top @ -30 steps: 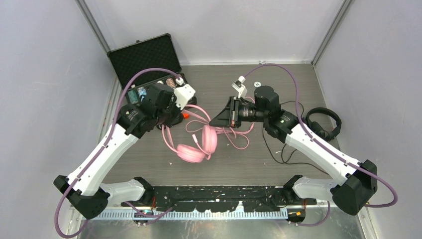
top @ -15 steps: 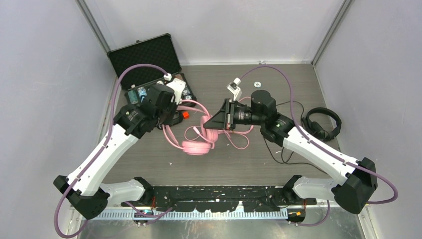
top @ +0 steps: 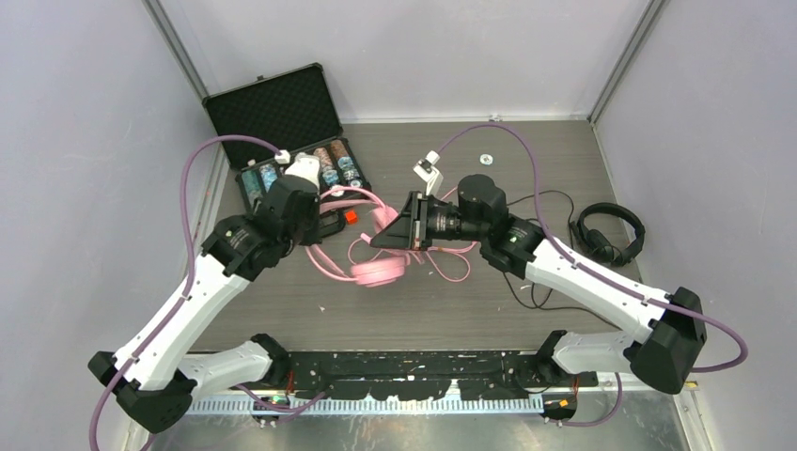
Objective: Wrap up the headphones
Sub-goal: Wrap the headphones cable around the headphones.
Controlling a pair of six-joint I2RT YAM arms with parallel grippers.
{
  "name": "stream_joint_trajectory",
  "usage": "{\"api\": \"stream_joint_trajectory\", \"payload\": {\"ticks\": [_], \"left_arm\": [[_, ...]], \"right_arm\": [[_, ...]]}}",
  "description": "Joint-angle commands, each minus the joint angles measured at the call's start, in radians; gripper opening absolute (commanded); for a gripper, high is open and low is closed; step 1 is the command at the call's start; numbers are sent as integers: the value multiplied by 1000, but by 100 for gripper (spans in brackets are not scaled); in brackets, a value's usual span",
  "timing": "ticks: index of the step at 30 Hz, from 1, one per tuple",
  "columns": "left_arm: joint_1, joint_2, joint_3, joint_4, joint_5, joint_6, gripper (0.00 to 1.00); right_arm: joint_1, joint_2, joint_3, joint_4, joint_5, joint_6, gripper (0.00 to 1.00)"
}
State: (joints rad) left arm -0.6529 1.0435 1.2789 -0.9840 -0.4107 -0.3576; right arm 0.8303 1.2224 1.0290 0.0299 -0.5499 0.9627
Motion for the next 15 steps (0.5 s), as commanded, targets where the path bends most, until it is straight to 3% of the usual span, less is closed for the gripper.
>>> {"api": "stream_joint_trajectory", "payload": {"ticks": [1,15], "left_arm": [[3,-37,13,104,-73,-202,0],[3,-94,28,107,-184,-415,0]], "right_arm": [[50,17,80,59,22,-40,16],[153,-36,55,-59,237,-221,16]]}}
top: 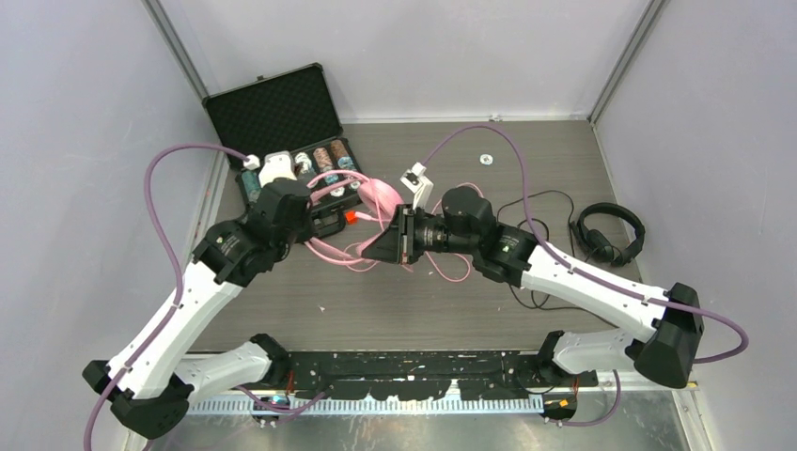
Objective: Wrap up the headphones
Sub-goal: Wrap the headphones cable around the headphones.
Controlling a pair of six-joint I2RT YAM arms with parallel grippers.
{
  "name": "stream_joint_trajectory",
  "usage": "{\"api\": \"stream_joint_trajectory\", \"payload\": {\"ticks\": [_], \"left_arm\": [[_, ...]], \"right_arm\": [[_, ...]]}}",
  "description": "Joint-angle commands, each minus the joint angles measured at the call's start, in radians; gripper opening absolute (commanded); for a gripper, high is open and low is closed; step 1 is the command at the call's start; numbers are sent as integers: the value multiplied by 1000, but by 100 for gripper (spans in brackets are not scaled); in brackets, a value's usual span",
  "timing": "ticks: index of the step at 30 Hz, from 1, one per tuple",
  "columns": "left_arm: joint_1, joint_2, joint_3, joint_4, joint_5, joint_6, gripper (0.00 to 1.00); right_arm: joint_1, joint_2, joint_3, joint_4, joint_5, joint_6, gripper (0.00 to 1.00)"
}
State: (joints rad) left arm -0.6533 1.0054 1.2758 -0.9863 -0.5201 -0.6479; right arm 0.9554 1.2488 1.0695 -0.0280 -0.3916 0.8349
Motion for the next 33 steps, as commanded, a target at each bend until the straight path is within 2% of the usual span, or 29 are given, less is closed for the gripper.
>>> {"api": "stream_joint_trajectory", "payload": {"ticks": [1,14,19,25,33], "left_arm": [[3,-61,31,112,-79,-133,0],[4,-97,39,178,-100,-224,0],[4,-102,50,203,-90,-259,0],[4,-113,59,218,-49,-289,0],[3,-121,90,215,10,-328,0]], "right_arm": [[32,-66,12,-6,91,-109,16],[114,-67,-29,23,174,-248,20],[130,-71,-81,103,210,-290,20],[144,-96,-222,303,272,-367,20],[146,-28,-404,645,245,-472,25]]}}
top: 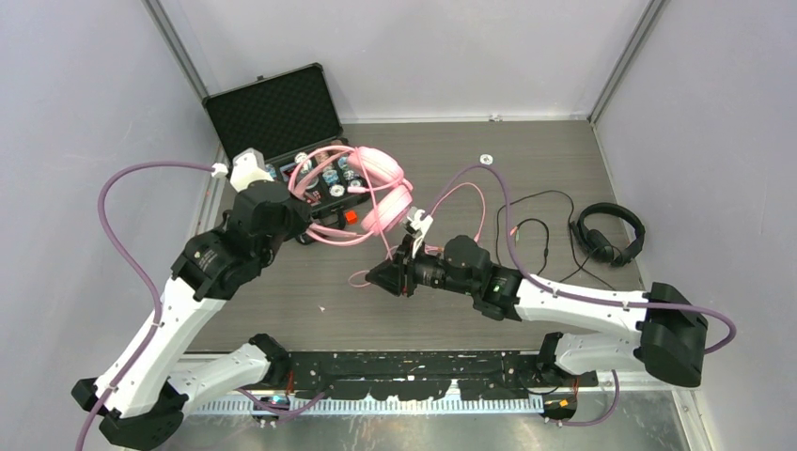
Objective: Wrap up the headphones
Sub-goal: Wrap the headphones cable around the headphones.
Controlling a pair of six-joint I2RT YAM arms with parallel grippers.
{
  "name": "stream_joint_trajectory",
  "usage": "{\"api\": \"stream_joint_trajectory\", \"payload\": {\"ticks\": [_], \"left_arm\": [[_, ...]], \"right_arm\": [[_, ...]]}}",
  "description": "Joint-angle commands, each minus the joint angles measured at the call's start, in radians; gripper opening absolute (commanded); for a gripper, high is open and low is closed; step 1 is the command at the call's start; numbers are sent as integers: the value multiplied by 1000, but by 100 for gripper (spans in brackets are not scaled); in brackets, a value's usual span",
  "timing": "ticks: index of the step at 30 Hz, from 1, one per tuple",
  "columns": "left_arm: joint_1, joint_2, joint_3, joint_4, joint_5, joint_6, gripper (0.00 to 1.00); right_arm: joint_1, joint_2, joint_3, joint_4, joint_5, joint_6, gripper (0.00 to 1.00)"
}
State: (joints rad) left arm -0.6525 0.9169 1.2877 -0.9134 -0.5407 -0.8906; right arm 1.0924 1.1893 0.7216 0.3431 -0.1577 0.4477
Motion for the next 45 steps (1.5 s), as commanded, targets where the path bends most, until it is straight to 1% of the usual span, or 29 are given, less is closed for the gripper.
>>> {"api": "stream_joint_trajectory", "payload": {"ticks": [1,6,17,22,26,28,30,38,40,42,43,45], "left_arm": [[3,-33,82,140,36,-90,0],[3,-39,92,138,41,-95,0],[3,-47,76,169,93,-132,0],[3,-52,72,179,109,-147,0],[2,-51,75,184,127,-157,0],[3,-51,77,186,133,-160,0],[3,-52,82,188,135,-161,0],[2,-56,110,181,149,-167,0],[2,-56,116,176,148,-167,0],[4,-57,116,178,148,-168,0],[2,-57,116,179,148,-169,0],[3,-59,115,185,149,-171,0]], "right_arm": [[8,45,-71,319,8,-92,25],[8,104,-147,519,-7,-89,26],[8,219,-215,724,7,-104,27],[9,304,-227,871,30,-118,40],[9,366,-220,989,74,-173,51],[8,393,-212,1022,119,-211,54],[7,426,-197,1050,121,-246,56],[5,553,-89,1084,79,-295,56],[5,570,-74,1085,60,-294,54],[4,585,-67,1093,40,-281,49],[5,591,-65,1095,34,-274,44],[6,601,-63,1095,11,-255,32]]}}
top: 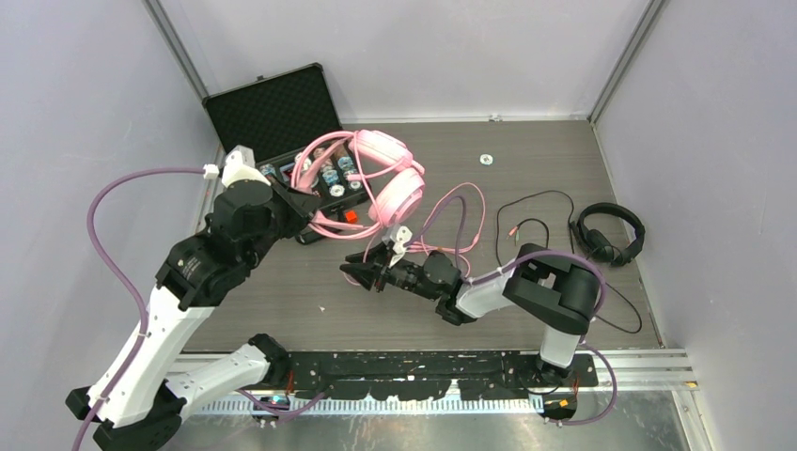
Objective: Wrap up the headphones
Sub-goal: Wrap the headphones cable around the headphones.
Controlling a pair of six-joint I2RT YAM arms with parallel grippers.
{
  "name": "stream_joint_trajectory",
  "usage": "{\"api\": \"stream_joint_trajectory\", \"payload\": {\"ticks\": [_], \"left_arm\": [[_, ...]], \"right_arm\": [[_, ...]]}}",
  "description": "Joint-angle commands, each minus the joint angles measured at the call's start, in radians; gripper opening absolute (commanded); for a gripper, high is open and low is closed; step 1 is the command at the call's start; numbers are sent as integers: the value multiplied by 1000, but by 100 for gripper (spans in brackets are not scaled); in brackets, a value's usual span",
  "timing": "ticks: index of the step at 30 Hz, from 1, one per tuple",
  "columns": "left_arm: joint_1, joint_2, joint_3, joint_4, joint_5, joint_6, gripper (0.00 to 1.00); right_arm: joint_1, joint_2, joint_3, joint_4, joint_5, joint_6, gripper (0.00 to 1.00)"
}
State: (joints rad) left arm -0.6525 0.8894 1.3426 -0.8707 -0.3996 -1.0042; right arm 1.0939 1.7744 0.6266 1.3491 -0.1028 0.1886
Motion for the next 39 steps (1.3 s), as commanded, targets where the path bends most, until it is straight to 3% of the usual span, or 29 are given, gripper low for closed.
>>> {"api": "stream_joint_trajectory", "payload": {"ticks": [1,4,15,18,27,39], "left_arm": [[3,-33,58,151,8,-58,0],[2,-34,57,175,4,-47,0],[3,26,127,215,-79,38,0],[3,34,130,226,-47,26,0],[3,11,140,167,210,88,0],[3,21,148,54,657,316,0]], "right_arm": [[2,18,30,89,-51,11,22],[2,7,0,90,-56,29,2],[2,-86,-170,89,-67,93,1],[2,-104,-189,89,-35,93,0],[-58,-174,-242,88,172,95,0],[-255,-378,-301,88,121,173,4]]}}
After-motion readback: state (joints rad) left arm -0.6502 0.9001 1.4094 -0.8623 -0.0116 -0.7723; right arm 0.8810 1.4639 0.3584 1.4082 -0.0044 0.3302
